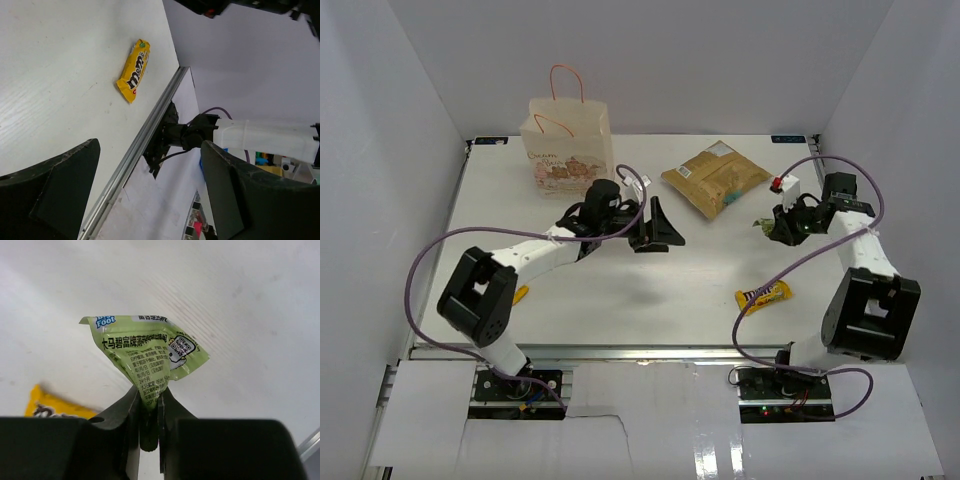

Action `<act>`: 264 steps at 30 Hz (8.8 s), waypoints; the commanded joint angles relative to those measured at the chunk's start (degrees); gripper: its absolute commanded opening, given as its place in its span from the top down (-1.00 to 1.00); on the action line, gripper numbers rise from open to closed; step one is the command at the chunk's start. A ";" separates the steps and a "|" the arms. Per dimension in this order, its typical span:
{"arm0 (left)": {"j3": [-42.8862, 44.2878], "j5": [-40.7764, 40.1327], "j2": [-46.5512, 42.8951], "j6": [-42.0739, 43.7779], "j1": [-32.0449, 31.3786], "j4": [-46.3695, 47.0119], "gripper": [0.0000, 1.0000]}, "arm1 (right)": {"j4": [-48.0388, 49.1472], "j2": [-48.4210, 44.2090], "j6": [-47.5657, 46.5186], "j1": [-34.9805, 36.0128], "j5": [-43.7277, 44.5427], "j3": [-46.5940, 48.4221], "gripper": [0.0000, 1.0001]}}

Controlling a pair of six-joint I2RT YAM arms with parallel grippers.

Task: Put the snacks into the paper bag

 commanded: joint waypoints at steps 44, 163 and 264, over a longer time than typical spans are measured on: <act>14.61 5.70 21.13 -14.17 -6.98 4.51 -0.25 | 12.45 -27.42 -3.06 39.16 3.60 -17.70 0.85; -12.73 -11.70 -16.60 -2.72 2.17 11.35 -0.90 | -19.71 -5.98 -35.81 16.66 -3.40 -8.57 0.65; 65.23 -29.01 18.14 7.38 27.47 -33.55 0.66 | 0.05 -17.49 10.27 18.86 -22.42 -4.43 -0.56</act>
